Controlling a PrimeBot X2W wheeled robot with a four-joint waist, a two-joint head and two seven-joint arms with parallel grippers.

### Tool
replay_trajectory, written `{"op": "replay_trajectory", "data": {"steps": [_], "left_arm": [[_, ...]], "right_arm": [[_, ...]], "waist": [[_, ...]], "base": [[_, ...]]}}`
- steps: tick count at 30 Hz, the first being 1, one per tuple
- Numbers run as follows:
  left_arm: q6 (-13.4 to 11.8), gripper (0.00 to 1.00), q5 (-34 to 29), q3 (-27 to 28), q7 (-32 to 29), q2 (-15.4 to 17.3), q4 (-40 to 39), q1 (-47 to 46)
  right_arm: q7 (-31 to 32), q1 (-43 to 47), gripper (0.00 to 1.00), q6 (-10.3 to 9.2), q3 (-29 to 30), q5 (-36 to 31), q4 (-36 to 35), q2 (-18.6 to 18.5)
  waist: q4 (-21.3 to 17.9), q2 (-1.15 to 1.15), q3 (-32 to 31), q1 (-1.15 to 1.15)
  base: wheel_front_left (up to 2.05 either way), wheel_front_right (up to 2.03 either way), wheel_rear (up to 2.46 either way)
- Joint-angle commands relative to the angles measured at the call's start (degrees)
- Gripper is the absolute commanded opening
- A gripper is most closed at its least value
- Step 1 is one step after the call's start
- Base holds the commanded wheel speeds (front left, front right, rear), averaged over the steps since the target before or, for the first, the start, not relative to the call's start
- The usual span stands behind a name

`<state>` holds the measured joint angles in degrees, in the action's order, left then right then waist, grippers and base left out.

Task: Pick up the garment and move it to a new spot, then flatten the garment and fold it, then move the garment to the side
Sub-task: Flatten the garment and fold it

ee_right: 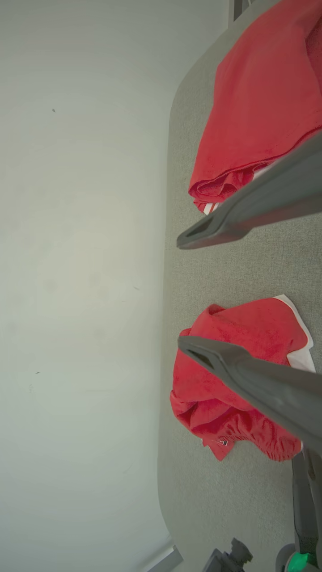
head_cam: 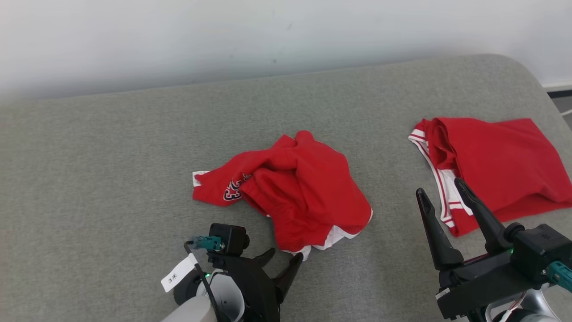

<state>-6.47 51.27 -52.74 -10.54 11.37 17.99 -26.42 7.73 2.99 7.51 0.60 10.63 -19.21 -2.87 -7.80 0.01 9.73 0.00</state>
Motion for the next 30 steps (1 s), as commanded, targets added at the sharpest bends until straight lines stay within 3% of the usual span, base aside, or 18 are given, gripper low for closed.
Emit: {"op": "replay_trajectory", "data": {"steps": [1,13,14,15,16,22,30], "left_arm": [[-0.03,1.00,-0.61,0.17,0.44,0.38,0.94,-1.14],[-0.32,1.00,-1.78,0.69,2.50,0.06,3.15,-2.98],[-0.20,0.94,-1.75,0.67,2.52,0.06,3.13,-3.14],[-0.05,0.34,-1.72,0.66,2.54,0.05,3.06,-3.29],[-0.01,0.02,-1.54,0.59,2.34,0.03,2.94,-3.34],[0.38,0.00,-1.31,1.61,3.10,1.08,0.42,-4.26],[-3.99,0.00,-4.26,5.72,5.04,5.09,-8.53,-8.67]], "right_arm": [[-0.38,-0.53,1.00,-0.05,-0.02,0.45,-0.03,-0.06],[-1.39,-0.73,1.00,-0.05,-0.03,1.03,0.75,-0.06],[-1.41,-0.76,1.00,-0.05,-0.03,1.05,0.84,-0.06],[-1.43,-0.79,1.00,-0.05,-0.01,1.09,0.88,-0.07],[-1.44,-0.81,1.00,-0.05,0.00,1.13,0.90,-0.06],[-1.32,-0.74,1.00,-0.05,-0.07,1.05,1.11,-0.06],[-1.45,-0.14,1.00,-0.05,-0.51,1.27,1.59,-0.07]], "waist": [[-1.77,-0.01,1.50,0.00],[-2.52,-0.01,2.18,0.00],[-2.43,-0.01,2.16,0.00],[-2.30,-0.01,2.12,0.00],[-2.16,-0.01,2.09,0.00],[-1.11,-0.01,1.64,0.00],[0.53,-0.01,0.17,0.00]], "base": [[0.00,0.00,0.00],[0.00,0.00,0.00],[0.00,0.00,0.00],[0.00,0.00,0.00],[0.00,0.00,0.00],[0.00,0.00,0.00],[0.00,0.00,0.00]]}}
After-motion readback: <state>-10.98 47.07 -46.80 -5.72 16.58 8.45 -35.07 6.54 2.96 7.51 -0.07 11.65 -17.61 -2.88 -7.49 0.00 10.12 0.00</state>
